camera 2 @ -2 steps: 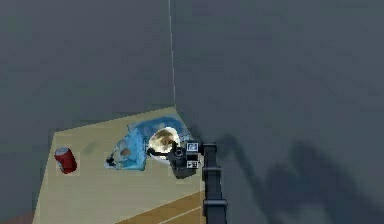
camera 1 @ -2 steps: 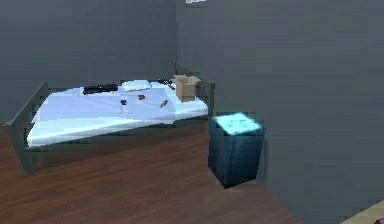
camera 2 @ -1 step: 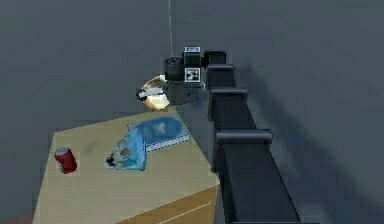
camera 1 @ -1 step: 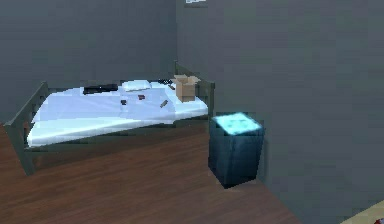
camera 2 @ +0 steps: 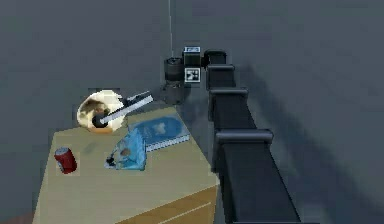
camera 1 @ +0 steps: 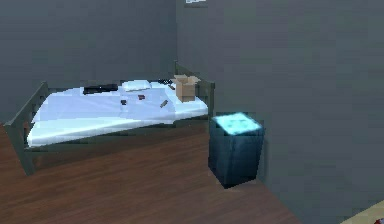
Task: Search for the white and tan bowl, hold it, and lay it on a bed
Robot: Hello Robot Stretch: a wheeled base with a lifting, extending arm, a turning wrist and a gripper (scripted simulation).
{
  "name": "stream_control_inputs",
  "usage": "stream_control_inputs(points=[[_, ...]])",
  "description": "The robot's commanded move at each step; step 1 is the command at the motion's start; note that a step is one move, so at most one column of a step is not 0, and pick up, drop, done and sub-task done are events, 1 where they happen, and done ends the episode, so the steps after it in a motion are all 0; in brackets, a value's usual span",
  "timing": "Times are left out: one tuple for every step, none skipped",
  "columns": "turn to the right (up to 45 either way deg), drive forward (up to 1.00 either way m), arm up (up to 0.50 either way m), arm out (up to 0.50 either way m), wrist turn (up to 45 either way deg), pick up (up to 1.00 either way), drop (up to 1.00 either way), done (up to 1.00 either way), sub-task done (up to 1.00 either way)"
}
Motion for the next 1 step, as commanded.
stream_control_inputs(points=[[0.0, 0.00, 0.00, 0.00, -45.0, 0.00, 0.00, 0.00, 0.00]])
